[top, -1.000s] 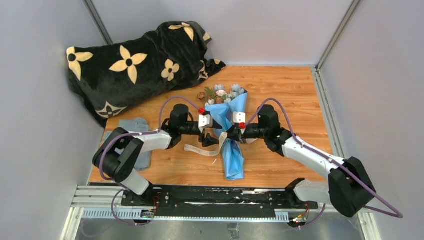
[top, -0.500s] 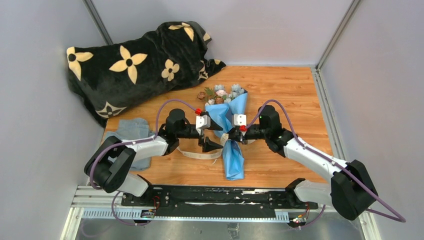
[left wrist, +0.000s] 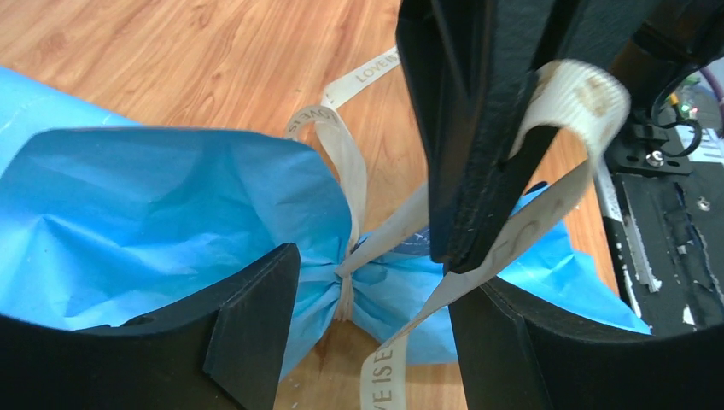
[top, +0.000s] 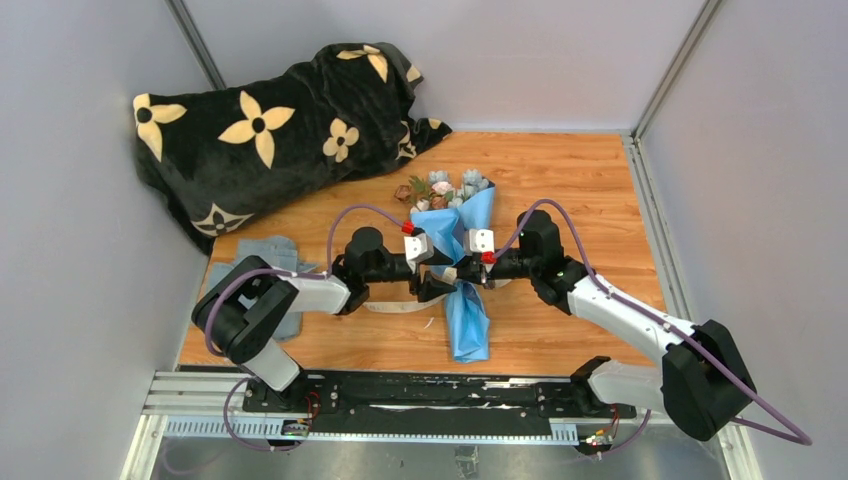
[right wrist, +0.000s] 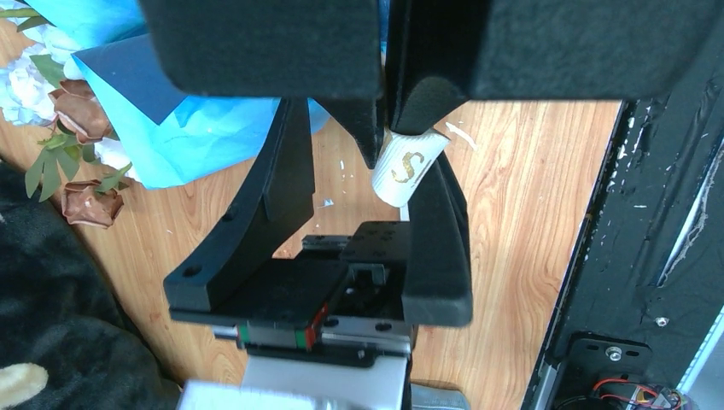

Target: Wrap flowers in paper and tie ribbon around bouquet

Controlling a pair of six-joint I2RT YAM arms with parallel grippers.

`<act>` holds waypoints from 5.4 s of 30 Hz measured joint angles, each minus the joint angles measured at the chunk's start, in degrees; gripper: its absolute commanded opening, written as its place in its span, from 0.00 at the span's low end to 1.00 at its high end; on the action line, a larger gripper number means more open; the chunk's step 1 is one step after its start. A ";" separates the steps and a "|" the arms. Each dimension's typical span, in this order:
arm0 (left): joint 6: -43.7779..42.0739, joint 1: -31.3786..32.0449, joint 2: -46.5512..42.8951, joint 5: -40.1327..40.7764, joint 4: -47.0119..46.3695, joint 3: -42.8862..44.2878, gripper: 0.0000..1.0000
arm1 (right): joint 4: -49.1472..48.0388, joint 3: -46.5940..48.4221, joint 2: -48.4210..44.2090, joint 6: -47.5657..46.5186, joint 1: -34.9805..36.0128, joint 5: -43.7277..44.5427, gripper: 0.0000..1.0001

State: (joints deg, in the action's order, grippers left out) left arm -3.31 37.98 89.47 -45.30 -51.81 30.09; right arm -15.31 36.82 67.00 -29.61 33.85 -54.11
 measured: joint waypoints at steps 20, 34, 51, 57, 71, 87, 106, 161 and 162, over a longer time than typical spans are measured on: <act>4.11 1.64 8.87 1.44 -11.50 1.18 0.00 | -0.52 -0.13 0.66 0.00 -0.28 -0.85 0.14; -1.70 2.03 6.47 6.21 -10.25 -1.05 0.00 | 21.09 5.57 -13.42 9.62 -0.42 21.27 0.71; -7.37 2.78 3.98 6.75 -7.52 -2.51 0.00 | 36.52 6.91 -1.03 59.10 -15.82 60.19 0.54; -7.78 3.08 3.67 6.78 -6.84 -2.51 0.00 | 39.15 6.91 6.78 67.89 -15.89 61.96 0.59; -7.89 3.08 3.67 6.78 -6.60 -2.51 0.00 | 33.64 6.88 14.97 74.77 -16.96 65.11 0.33; -8.28 3.10 3.13 6.78 -6.23 -2.51 0.00 | 28.26 5.97 11.63 65.77 -23.67 68.04 0.00; -9.75 3.80 2.89 6.91 -5.44 -2.51 0.00 | 18.49 32.87 4.92 40.15 6.01 52.50 0.00; -0.94 4.22 -2.34 15.93 -3.26 -6.21 0.00 | -7.82 -14.40 -12.96 -7.41 11.13 18.51 0.70; -0.94 4.22 -2.34 15.93 -3.28 -6.21 0.00 | -9.44 -14.84 -12.33 -7.78 11.72 18.60 0.70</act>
State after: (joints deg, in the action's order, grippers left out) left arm -4.25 42.19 87.13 -29.36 -55.09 23.88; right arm -24.75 21.98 54.68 -37.39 45.56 -35.51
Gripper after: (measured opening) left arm 0.008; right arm 0.703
